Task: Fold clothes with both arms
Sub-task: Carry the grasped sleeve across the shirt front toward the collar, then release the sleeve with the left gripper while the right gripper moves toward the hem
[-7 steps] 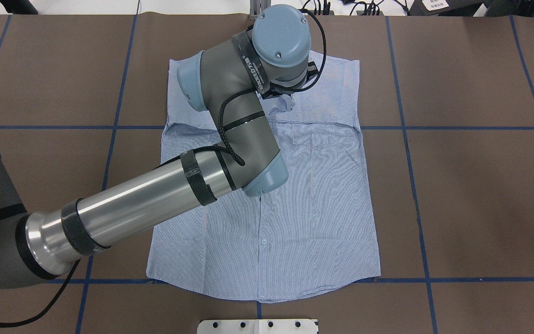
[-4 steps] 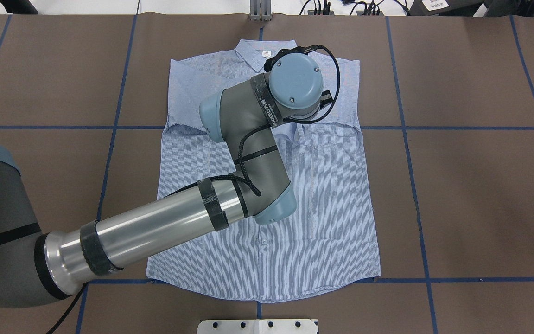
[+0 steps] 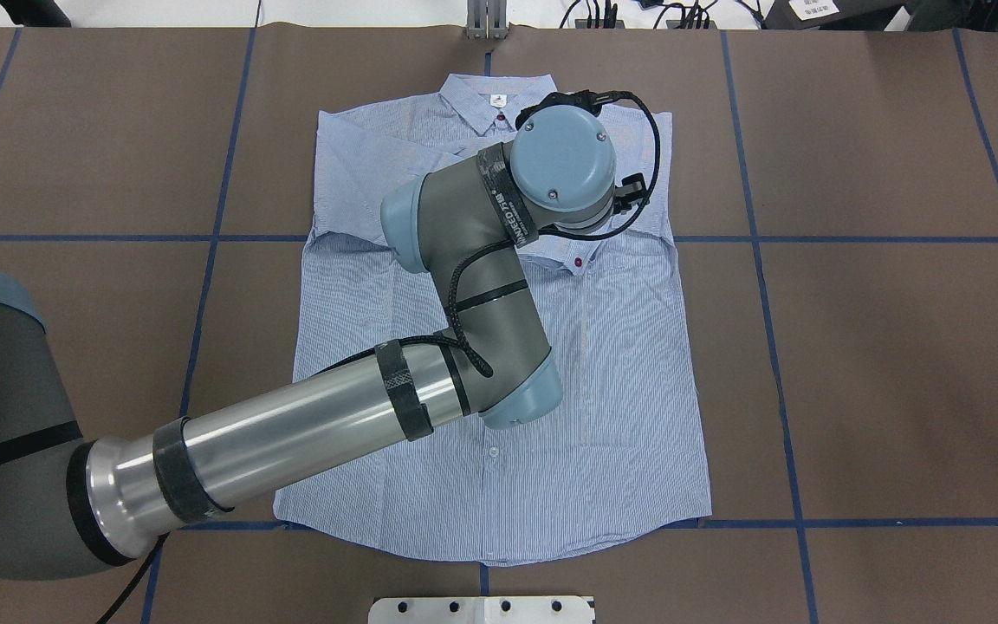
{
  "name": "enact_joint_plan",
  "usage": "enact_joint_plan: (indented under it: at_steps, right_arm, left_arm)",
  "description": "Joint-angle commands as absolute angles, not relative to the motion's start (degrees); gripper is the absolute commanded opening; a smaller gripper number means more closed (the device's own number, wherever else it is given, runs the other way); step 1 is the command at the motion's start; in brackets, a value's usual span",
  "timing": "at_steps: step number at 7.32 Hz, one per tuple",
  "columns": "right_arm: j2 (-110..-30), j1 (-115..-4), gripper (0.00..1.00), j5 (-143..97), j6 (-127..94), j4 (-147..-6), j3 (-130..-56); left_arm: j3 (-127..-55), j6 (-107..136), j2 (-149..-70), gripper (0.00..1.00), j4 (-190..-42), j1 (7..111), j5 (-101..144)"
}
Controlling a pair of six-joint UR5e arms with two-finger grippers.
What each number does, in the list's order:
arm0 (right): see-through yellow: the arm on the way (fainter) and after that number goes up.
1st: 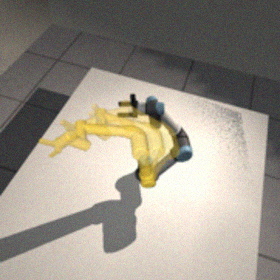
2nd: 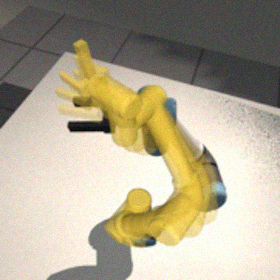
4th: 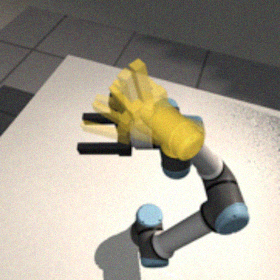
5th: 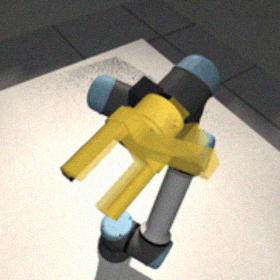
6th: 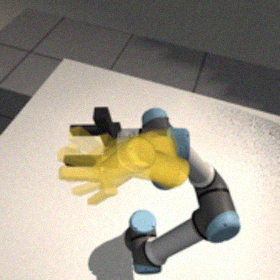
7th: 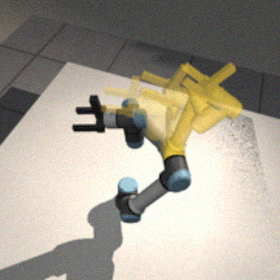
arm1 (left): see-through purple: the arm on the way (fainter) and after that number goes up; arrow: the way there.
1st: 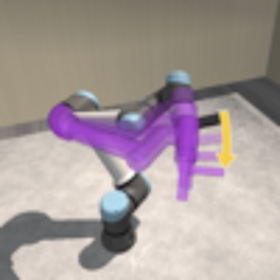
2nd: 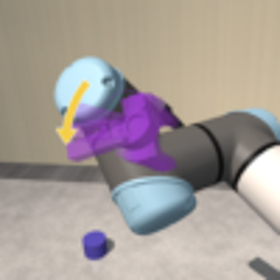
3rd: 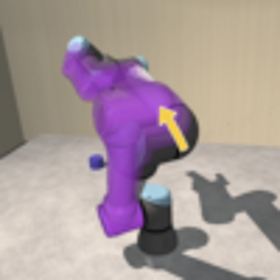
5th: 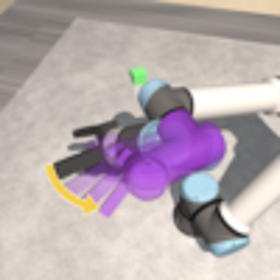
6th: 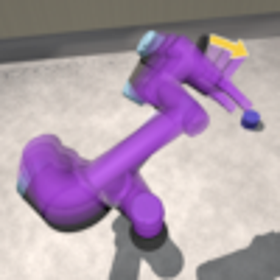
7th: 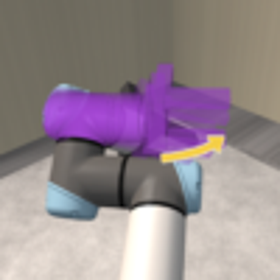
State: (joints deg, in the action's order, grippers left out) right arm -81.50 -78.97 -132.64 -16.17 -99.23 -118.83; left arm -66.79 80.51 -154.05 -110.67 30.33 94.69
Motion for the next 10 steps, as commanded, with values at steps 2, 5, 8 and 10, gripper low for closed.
enact_joint_plan:
  at_steps: [2,5,8,10]
  right_arm:
    - [-81.56,-59.68,1.00,-121.02,-52.43,-78.99,-121.11]
    - [-81.12,-34.07,1.00,-97.25,-74.48,-79.01,-126.99]
    - [-82.78,-16.82,1.00,-81.41,-87.15,-84.10,-130.68]
    - [-86.04,-13.02,1.00,-77.98,-89.02,-84.02,-132.71]
  left_arm:
    - [-91.65,70.86,-134.55,1.00,-106.56,31.99,97.03]
    - [-115.06,67.15,-114.07,1.00,-103.89,32.17,97.21]
    - [-123.13,71.34,-101.02,1.00,-106.24,28.33,95.63]
    - [-123.22,81.86,-96.79,1.00,-106.87,17.98,85.99]
